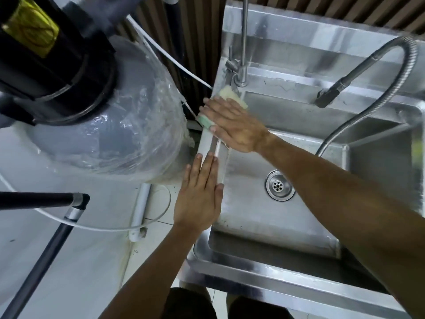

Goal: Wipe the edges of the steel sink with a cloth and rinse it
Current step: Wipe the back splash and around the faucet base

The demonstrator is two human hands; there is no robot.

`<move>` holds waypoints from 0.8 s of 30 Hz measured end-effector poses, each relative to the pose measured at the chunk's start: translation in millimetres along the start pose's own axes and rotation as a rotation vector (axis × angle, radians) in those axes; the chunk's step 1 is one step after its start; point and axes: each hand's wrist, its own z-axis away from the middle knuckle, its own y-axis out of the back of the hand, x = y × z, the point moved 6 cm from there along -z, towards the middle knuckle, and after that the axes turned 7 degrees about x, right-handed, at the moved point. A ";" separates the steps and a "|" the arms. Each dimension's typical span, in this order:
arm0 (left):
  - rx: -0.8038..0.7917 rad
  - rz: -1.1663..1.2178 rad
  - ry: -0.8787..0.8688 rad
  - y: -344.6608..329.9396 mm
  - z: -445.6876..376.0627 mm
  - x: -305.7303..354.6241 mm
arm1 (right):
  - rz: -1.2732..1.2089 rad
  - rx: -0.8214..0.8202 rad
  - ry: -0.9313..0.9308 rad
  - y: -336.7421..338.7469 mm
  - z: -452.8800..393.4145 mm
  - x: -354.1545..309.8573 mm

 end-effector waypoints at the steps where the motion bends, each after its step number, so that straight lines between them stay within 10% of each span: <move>1: 0.007 0.001 0.000 0.0 -1.3 0.5 | -0.062 0.050 -0.150 2.1 -4.9 3.3; 6: 0.039 0.044 -0.014 7.2 -4.4 1.5 | -0.340 0.110 -0.564 11.3 -28.8 -11.5; 14: -0.001 0.046 -0.007 0.6 -65.5 -5.6 | 0.130 -0.062 0.322 9.9 -23.2 44.2; 21: 0.025 0.041 0.009 2.0 -63.9 -4.3 | -0.250 0.164 -0.463 5.8 -30.9 15.1; 24: -0.001 0.050 0.010 2.2 -62.0 -3.6 | -0.359 0.232 -0.502 10.0 -24.2 14.5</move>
